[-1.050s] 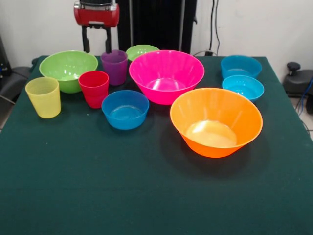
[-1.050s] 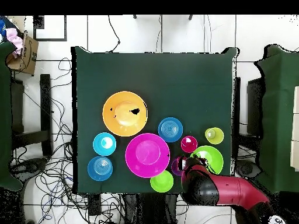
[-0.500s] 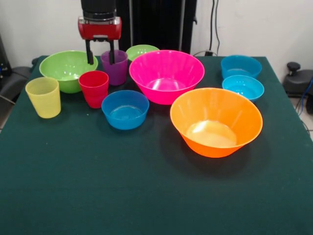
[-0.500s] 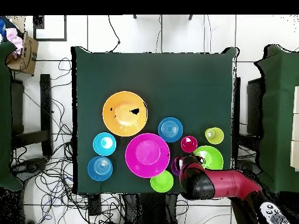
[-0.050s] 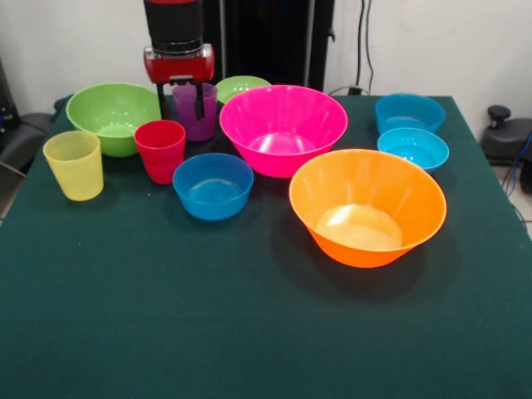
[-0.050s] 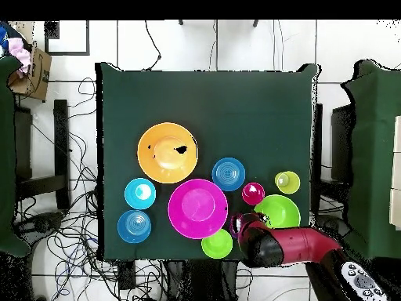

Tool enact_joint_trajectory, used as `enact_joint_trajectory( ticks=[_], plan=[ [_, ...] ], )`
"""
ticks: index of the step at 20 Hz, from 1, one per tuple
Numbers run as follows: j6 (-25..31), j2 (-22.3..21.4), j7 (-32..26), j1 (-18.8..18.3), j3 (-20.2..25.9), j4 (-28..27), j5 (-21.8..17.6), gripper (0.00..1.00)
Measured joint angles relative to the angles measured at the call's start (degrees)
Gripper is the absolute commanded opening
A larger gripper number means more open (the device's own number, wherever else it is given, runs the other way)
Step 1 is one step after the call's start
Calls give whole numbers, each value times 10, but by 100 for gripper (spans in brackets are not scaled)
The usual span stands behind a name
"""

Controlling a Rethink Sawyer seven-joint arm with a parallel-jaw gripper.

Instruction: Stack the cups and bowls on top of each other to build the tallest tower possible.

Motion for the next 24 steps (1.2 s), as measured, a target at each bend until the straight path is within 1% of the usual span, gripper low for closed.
enact_joint_trajectory(
  ticks=[14,19,24],
  plan=[
    [0,-2,0,-9,1,0,0,100],
    [1,-18,0,-21,6,0,0,100],
    [13,-45,0,-39,12,0,1,100]
  ],
)
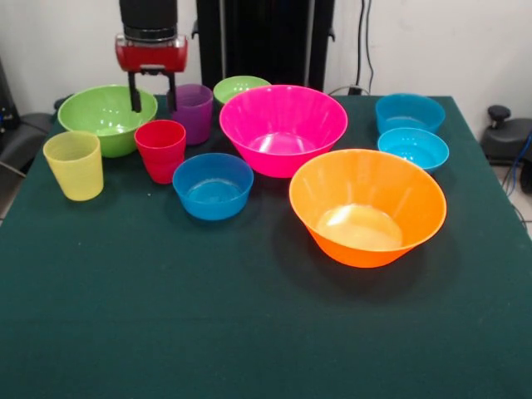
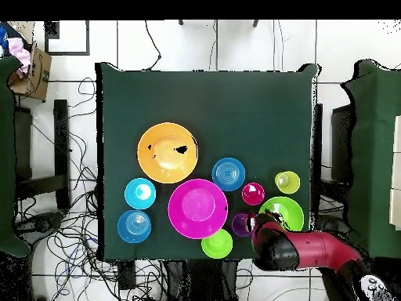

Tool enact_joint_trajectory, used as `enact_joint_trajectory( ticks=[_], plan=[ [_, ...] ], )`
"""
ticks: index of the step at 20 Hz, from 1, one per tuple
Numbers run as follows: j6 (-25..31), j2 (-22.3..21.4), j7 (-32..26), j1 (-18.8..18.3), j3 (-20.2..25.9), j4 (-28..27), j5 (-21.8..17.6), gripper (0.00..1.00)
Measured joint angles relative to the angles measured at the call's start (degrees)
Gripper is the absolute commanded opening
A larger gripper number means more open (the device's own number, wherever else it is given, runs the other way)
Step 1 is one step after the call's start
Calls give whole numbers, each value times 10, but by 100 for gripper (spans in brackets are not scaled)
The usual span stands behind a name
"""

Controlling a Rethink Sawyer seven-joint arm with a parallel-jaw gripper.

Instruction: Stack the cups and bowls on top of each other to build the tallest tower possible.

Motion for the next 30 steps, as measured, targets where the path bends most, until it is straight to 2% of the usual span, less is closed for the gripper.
enact_joint_trajectory(
  ticks=[6,10,17,22,30],
  plan=[
    [35,-34,0,-19,15,0,2,100],
    [38,-40,0,-20,22,0,2,100],
    [38,-18,0,-10,22,-1,1,100],
    [38,10,0,11,21,-2,-2,100],
    [28,25,0,27,16,-2,-1,100]
  ],
)
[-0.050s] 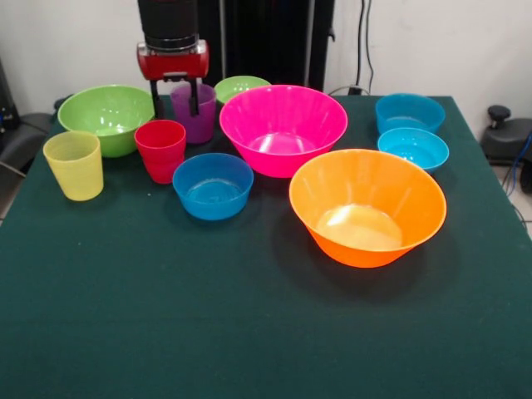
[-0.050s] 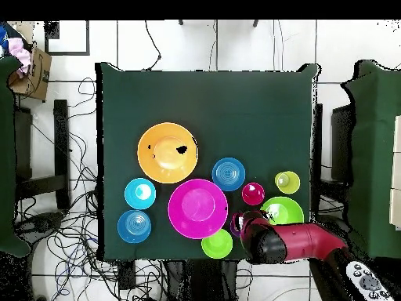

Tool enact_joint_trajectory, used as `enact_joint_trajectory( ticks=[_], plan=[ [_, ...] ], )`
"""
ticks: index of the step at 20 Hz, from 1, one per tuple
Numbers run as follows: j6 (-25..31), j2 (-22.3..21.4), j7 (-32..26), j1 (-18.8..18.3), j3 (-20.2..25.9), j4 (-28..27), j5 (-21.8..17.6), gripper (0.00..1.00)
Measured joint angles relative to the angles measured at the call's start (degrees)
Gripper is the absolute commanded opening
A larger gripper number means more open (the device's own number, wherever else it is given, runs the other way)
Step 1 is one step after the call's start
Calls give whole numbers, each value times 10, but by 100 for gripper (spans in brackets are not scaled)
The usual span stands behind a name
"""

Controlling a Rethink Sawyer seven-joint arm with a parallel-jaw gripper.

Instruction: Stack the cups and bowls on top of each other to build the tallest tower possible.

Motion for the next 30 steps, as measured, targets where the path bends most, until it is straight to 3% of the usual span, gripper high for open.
enact_joint_trajectory(
  ticks=[18,30],
  plan=[
    [-1,-21,0,-34,0,0,0,100],
    [-1,-23,0,-34,-2,-2,-10,100]
  ],
)
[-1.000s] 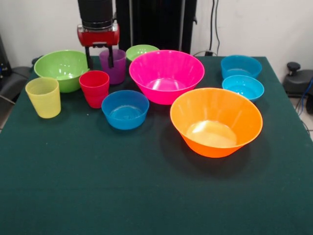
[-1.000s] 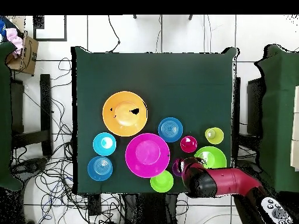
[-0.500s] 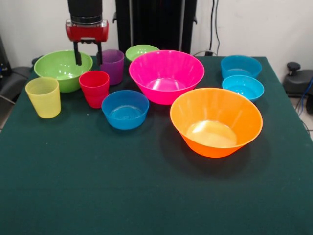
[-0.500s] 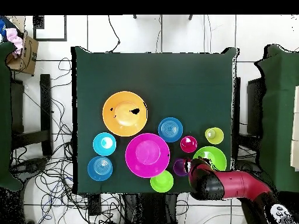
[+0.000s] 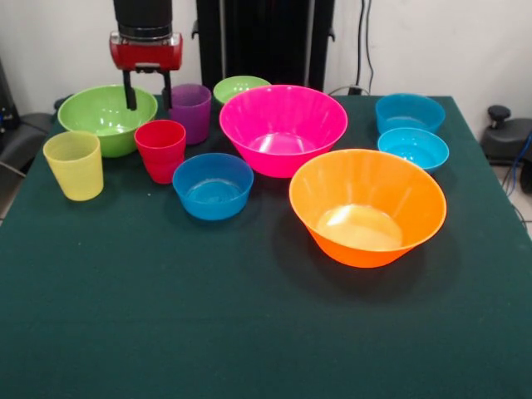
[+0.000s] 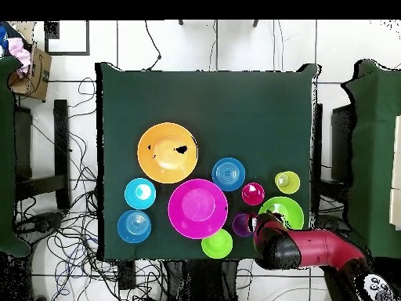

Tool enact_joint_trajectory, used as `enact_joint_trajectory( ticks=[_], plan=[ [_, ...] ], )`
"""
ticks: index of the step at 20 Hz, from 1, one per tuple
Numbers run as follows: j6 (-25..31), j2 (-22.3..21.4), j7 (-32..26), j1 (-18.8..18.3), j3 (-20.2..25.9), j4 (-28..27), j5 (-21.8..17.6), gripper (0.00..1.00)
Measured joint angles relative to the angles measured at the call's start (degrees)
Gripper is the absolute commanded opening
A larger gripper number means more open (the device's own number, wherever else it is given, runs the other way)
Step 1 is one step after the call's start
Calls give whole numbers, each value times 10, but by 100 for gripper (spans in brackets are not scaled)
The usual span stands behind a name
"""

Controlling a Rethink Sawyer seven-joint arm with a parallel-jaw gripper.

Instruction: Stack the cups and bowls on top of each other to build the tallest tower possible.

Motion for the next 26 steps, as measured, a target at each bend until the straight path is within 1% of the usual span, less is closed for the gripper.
enact_joint_trajectory(
  ticks=[1,3,5,9,10,18,26],
  plan=[
    [0,8,0,2,-5,-4,-10,100],
    [-1,15,0,4,-8,-7,-17,100],
    [-8,33,0,10,-21,-17,-32,100],
    [-19,55,0,15,-35,-27,-46,100],
    [-26,67,0,15,-42,-31,-54,100],
    [-35,91,0,17,-70,-37,-68,100],
    [-35,101,0,43,-104,-54,-70,100]
  ],
)
